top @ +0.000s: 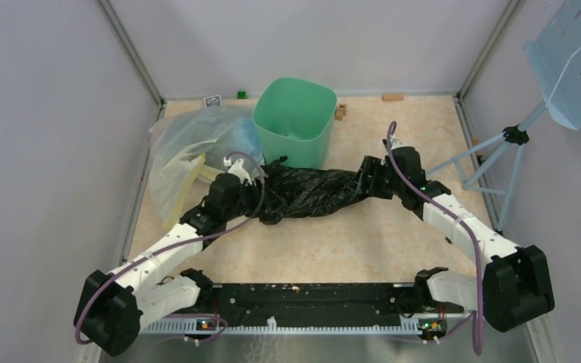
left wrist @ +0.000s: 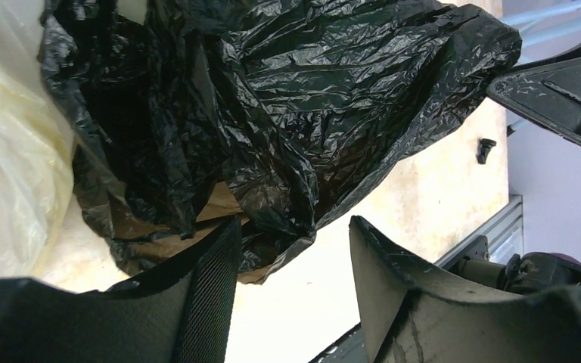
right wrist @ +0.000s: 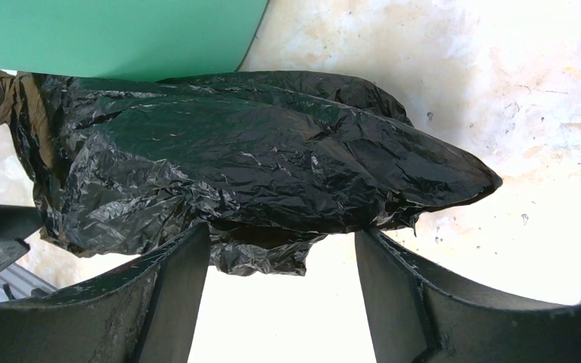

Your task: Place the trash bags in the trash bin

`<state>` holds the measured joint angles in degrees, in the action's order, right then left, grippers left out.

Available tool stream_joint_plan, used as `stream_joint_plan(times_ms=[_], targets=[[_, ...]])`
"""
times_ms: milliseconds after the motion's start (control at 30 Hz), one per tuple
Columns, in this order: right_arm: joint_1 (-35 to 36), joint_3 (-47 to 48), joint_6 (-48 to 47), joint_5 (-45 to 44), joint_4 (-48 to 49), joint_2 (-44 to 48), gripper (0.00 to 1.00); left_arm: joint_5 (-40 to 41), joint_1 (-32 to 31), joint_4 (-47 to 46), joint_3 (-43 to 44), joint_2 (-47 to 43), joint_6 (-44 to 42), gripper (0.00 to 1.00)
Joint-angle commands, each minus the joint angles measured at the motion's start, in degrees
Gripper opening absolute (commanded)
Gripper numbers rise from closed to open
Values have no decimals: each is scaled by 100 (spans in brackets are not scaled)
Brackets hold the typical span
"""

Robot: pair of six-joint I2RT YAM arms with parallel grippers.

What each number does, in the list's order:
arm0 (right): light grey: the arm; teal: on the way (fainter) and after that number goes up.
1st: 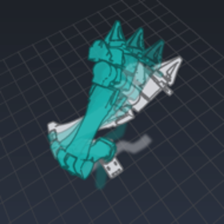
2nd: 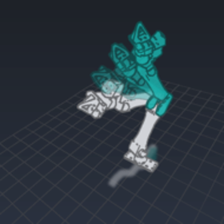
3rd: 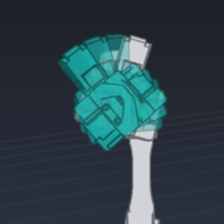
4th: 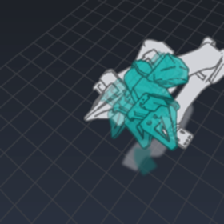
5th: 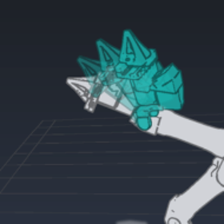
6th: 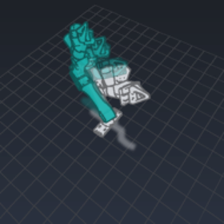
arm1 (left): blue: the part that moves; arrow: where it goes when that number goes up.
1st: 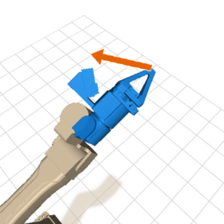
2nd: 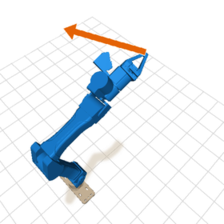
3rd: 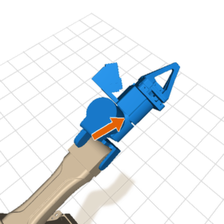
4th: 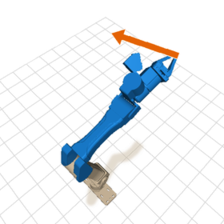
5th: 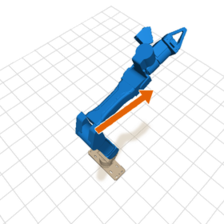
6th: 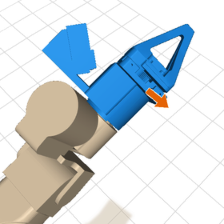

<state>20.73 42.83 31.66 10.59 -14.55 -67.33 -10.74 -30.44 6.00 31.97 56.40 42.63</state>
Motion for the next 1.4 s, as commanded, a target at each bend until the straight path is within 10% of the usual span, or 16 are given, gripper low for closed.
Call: stream_joint_plan(times_ms=[0, 200, 467, 933, 1367], targets=[[-21, -19, -136, -1, 206, 203, 69, -398, -3, -872, -128, 326, 189, 59], [-34, -20, -125, -98, 47, 342, 69, -635, -2, -1370, -62, 939, 342, 55], [-566, -302, 73, -6, -50, 847, 70, 55, 13, -907, 225, 586, 149, 0], [-791, -959, 266, 872, 985, 455, 75, -1205, 942, -803, 595, 466, 436, 0], [-1115, -1486, 360, 739, 2147, 173, 56, -1767, 1700, -958, 933, 1046, 208, 0]])
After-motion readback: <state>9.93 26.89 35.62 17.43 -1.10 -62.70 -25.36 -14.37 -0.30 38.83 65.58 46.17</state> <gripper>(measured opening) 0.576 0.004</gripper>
